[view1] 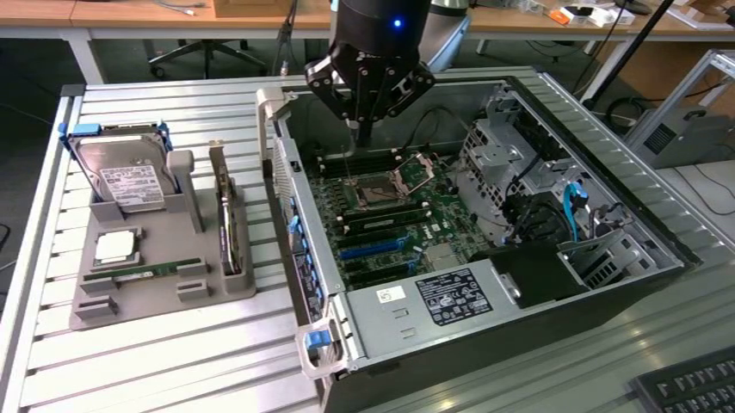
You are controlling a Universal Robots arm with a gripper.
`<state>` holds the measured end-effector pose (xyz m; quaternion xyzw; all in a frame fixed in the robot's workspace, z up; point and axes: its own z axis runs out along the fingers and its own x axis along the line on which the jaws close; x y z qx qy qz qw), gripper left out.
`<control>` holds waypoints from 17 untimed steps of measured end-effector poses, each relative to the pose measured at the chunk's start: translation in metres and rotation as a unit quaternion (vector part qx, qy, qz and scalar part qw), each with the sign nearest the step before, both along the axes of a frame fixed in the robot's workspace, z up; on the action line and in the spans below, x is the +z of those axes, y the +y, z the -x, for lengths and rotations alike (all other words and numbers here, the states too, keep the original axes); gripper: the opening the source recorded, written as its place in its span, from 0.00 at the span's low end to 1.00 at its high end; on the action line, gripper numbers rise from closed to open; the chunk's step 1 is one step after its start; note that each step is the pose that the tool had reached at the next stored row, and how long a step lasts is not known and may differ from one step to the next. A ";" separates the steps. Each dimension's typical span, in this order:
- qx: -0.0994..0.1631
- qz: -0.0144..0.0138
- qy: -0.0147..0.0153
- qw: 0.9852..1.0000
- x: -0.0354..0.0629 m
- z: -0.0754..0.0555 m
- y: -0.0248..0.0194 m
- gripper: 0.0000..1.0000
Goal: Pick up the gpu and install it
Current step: 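Reach for the gpu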
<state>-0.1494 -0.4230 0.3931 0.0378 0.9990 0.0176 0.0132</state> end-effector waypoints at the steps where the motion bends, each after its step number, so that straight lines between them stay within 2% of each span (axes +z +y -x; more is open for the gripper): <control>1: 0.000 0.000 0.000 1.000 0.0000 0.000 -0.0001 0.11; 17: 0.000 0.000 0.000 1.000 -0.0002 0.005 -0.0014 0.11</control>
